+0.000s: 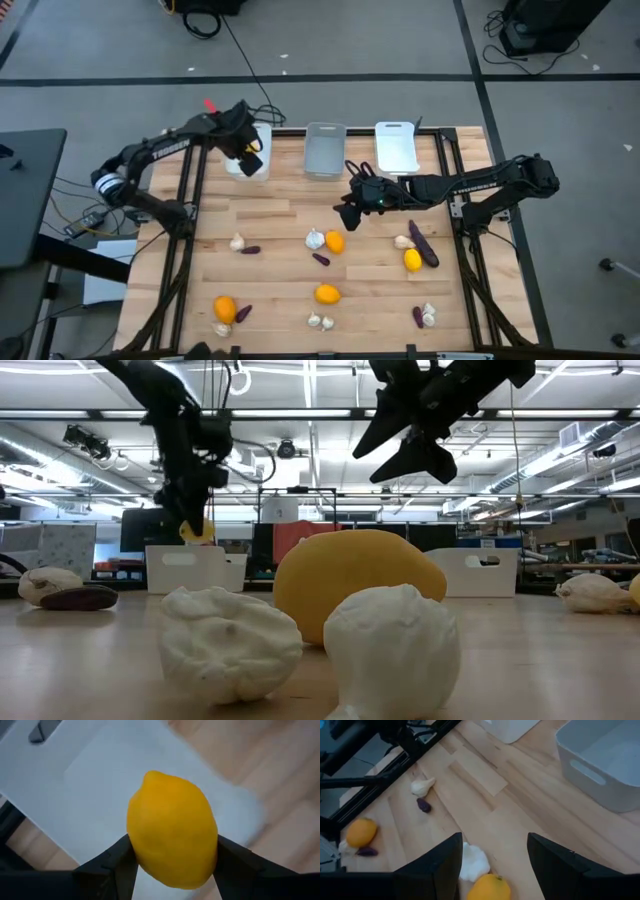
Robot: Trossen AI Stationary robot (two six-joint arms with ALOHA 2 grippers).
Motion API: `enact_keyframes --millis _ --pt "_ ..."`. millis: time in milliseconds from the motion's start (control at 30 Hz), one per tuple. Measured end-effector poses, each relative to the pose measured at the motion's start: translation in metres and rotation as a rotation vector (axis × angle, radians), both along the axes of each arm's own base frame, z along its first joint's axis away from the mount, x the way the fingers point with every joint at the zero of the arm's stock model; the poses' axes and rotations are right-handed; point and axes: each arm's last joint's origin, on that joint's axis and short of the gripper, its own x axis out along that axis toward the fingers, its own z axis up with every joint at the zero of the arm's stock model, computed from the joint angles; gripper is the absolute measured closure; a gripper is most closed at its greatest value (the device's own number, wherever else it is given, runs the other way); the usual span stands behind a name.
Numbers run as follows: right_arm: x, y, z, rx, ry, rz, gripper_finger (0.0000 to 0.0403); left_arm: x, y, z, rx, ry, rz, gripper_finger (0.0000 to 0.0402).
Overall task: Sort produce into baskets
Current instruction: Put the lemon into the left white bin
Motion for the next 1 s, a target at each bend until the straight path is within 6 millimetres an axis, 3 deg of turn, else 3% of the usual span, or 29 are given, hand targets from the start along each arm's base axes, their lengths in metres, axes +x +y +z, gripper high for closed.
enact_keyframes --millis 300,600,800,1000 --pt "0.000 -0.006 0.000 0.024 -0.007 -0.042 0.0170 0.004 0.035 -0.047 -0.062 0.082 0.052 0.0174" --pt "0.000 -0.005 0.000 0.060 -0.015 -0.059 0.0170 0.007 0.043 -0.070 -0.066 0.186 0.069 0.0095" --pt "0.000 -0.005 0.000 0.066 -0.015 -0.054 0.0170 0.009 0.045 -0.052 -0.099 0.212 0.085 0.0061" --pt "0.000 -0.009 0.000 0.076 -0.012 -0.041 0.0170 0.014 0.043 0.007 -0.037 0.151 0.068 0.0066"
